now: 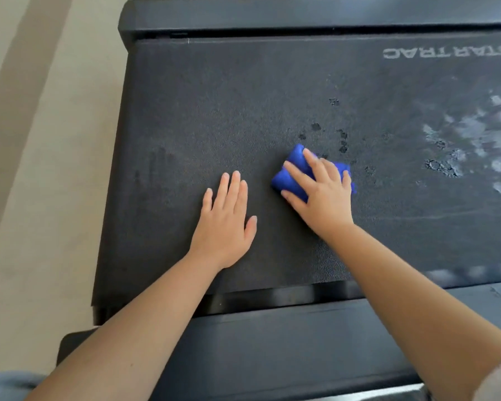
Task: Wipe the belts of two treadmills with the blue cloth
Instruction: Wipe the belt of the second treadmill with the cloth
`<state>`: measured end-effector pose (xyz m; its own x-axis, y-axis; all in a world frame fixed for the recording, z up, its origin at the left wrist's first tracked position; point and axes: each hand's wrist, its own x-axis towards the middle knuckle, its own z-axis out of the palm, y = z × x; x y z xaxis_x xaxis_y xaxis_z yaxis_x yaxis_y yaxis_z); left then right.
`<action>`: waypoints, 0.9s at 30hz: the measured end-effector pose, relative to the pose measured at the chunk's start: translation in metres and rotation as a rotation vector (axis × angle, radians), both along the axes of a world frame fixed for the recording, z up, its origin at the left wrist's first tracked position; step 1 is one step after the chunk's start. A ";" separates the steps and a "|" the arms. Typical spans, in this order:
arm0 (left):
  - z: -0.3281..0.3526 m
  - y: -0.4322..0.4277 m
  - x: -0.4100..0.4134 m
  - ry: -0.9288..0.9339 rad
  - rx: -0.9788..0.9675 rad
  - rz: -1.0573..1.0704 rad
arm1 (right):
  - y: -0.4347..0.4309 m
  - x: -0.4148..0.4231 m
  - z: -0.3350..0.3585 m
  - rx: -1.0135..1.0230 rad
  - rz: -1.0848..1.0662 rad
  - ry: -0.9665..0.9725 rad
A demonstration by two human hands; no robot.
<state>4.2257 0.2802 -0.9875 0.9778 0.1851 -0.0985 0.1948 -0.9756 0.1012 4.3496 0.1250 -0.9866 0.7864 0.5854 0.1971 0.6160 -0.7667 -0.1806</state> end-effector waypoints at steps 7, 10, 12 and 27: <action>0.000 0.000 0.002 -0.025 -0.012 -0.017 | -0.031 -0.053 -0.005 0.019 0.282 -0.069; -0.001 -0.001 0.002 -0.044 0.009 -0.004 | -0.006 -0.004 -0.006 0.022 0.285 -0.053; -0.001 -0.001 0.001 -0.054 0.014 0.001 | 0.017 0.036 -0.007 0.006 0.203 -0.031; -0.003 -0.001 0.002 -0.089 0.053 0.021 | -0.008 -0.025 -0.003 0.045 0.263 -0.023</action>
